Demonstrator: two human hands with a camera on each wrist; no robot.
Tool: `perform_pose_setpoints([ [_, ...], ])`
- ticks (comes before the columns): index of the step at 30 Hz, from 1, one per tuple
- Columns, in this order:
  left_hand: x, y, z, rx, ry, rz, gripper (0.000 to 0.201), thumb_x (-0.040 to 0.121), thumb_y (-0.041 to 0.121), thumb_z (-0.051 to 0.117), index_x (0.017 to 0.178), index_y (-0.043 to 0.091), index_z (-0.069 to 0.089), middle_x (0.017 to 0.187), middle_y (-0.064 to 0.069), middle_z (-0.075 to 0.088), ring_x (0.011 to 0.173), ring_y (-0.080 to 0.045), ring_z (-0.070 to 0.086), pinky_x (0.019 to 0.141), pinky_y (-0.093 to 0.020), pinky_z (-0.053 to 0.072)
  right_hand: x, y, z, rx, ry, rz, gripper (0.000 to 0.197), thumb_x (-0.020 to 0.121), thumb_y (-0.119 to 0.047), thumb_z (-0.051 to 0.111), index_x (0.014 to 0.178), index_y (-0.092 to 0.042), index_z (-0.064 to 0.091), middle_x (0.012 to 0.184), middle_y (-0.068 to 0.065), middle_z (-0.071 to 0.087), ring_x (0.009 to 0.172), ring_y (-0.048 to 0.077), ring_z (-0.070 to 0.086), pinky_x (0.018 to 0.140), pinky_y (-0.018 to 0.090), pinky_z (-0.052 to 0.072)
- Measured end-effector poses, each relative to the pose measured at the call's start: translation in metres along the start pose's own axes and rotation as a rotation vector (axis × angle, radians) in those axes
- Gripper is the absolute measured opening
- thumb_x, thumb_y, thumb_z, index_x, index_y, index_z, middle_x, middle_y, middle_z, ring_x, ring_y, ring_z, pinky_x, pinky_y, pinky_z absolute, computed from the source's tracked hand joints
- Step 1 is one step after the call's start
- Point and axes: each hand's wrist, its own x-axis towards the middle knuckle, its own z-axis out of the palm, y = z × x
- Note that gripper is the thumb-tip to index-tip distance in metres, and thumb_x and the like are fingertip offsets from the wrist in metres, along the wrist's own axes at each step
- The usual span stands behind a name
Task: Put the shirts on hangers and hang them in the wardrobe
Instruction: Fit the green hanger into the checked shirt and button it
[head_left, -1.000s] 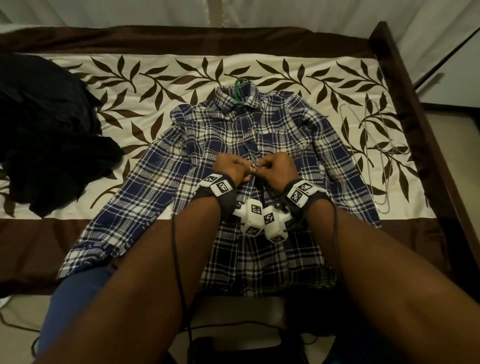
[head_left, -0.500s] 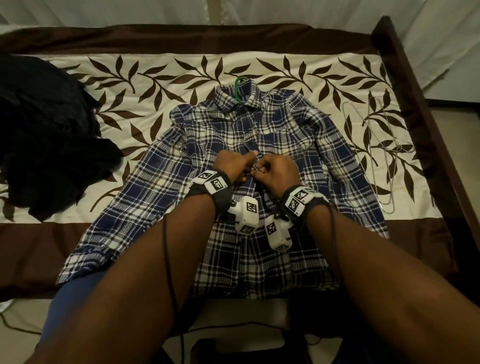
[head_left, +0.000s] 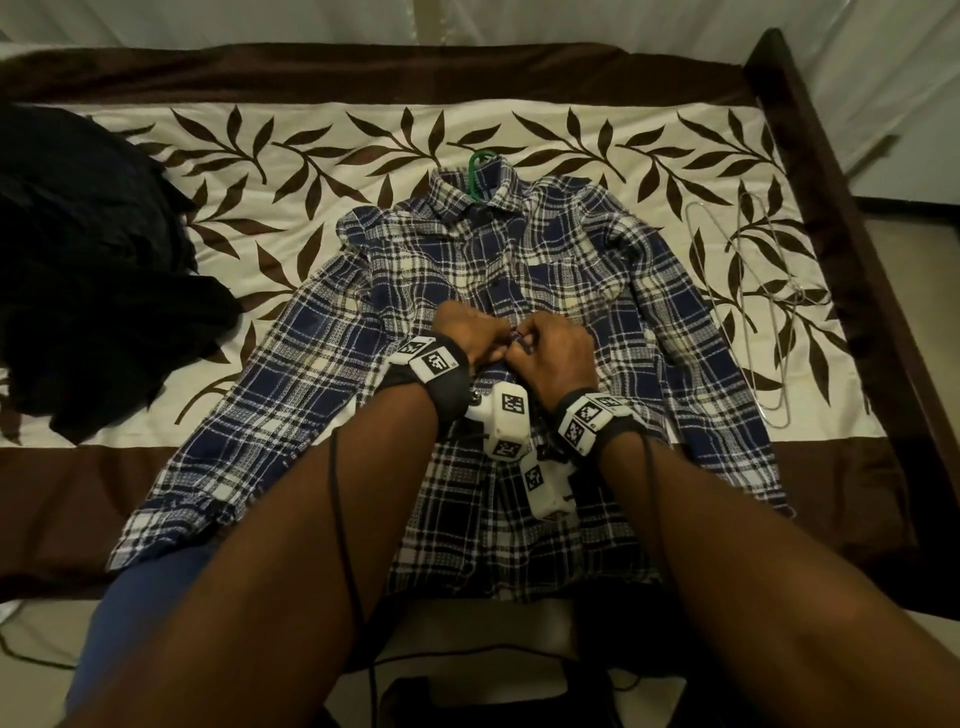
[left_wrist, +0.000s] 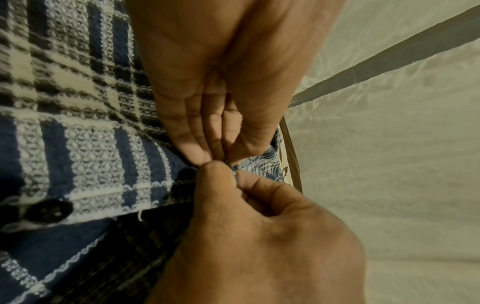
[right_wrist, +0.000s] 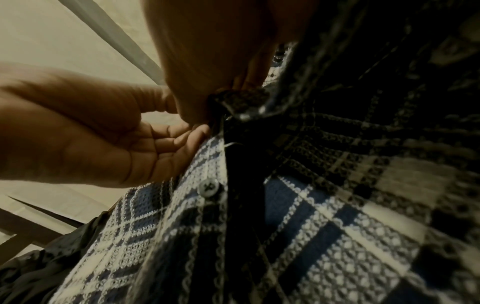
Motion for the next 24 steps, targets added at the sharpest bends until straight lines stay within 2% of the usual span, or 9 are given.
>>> perform_pose_setpoints([
  [4,0.0,-0.002,0.003,-0.11,0.01,-0.006,0.021,0.083,-0.007,0.07,0.066,-0.001,0.059,0.067,-0.016,0.062,0.053,-0.02,0.061,0.052,-0.024,0.055,-0.004,0.001,0.005,0.035,0.022,-0.018,0.013,0.083,-0.017,0.07,0.091,-0.01,0.064,0.085,0.001,0.061,0.076,0.015,0.051,0.07,0.025,0.036],
  [7,0.001,-0.005,0.002,-0.173,0.026,-0.032,0.019,0.085,-0.005,0.07,0.07,0.002,0.06,0.069,-0.015,0.064,0.056,-0.019,0.062,0.055,-0.024,0.056,-0.005,0.001,0.008,0.102,0.034,-0.012,0.012,0.082,-0.011,0.07,0.093,-0.009,0.065,0.086,-0.002,0.059,0.077,0.015,0.051,0.069,0.025,0.037],
  [9,0.002,-0.007,0.001,-0.199,0.03,-0.038,0.018,0.086,-0.006,0.069,0.073,0.002,0.059,0.069,-0.014,0.063,0.057,-0.019,0.062,0.054,-0.023,0.056,-0.005,0.002,0.008,0.203,0.034,-0.004,0.012,0.079,-0.007,0.071,0.09,-0.01,0.067,0.083,-0.001,0.063,0.075,0.018,0.057,0.067,0.028,0.046],
  [11,0.002,-0.009,0.001,-0.212,0.03,-0.031,0.015,0.086,-0.007,0.067,0.078,0.002,0.059,0.071,-0.013,0.062,0.057,-0.018,0.061,0.052,-0.022,0.056,-0.004,0.005,0.008,0.32,0.018,0.061,0.015,0.077,-0.005,0.071,0.09,-0.012,0.071,0.08,-0.001,0.068,0.073,0.017,0.064,0.068,0.024,0.052],
  [14,0.002,-0.013,0.001,-0.205,0.021,0.0,0.012,0.086,-0.007,0.066,0.082,0.002,0.061,0.077,-0.012,0.064,0.064,-0.019,0.063,0.056,-0.024,0.058,-0.002,0.01,0.005,0.514,-0.006,0.189,0.012,0.084,-0.011,0.071,0.094,-0.011,0.076,0.086,0.0,0.074,0.078,0.014,0.07,0.074,0.025,0.057],
  [16,0.003,-0.016,0.004,-0.194,0.015,0.03,0.014,0.084,-0.008,0.068,0.08,0.004,0.062,0.078,-0.011,0.064,0.068,-0.02,0.064,0.061,-0.028,0.06,0.001,0.014,0.002,0.545,-0.013,0.227,0.009,0.087,-0.013,0.072,0.094,-0.009,0.077,0.087,0.001,0.075,0.08,0.013,0.071,0.075,0.025,0.058],
  [20,0.001,-0.019,0.006,-0.184,0.005,0.085,0.016,0.08,-0.01,0.07,0.083,0.003,0.062,0.082,-0.011,0.064,0.074,-0.024,0.067,0.076,-0.041,0.062,0.006,0.015,-0.003,0.539,-0.061,0.243,0.005,0.088,-0.008,0.071,0.089,-0.005,0.074,0.082,0.005,0.073,0.073,0.016,0.07,0.067,0.026,0.058],
  [22,0.001,-0.02,0.004,-0.169,-0.013,0.115,0.016,0.081,-0.011,0.068,0.087,0.002,0.062,0.083,-0.011,0.064,0.074,-0.024,0.066,0.075,-0.039,0.062,0.007,0.013,-0.006,0.513,-0.096,0.24,0.006,0.09,-0.008,0.067,0.09,-0.005,0.072,0.082,0.005,0.072,0.069,0.014,0.068,0.059,0.019,0.054],
  [24,0.003,-0.023,0.001,-0.125,-0.024,0.163,0.019,0.081,-0.012,0.067,0.088,0.004,0.061,0.079,-0.01,0.062,0.07,-0.022,0.064,0.068,-0.033,0.061,0.009,0.013,-0.007,0.492,-0.146,0.244,0.008,0.093,-0.009,0.065,0.089,-0.005,0.072,0.08,0.005,0.07,0.066,0.012,0.064,0.057,0.017,0.052],
])
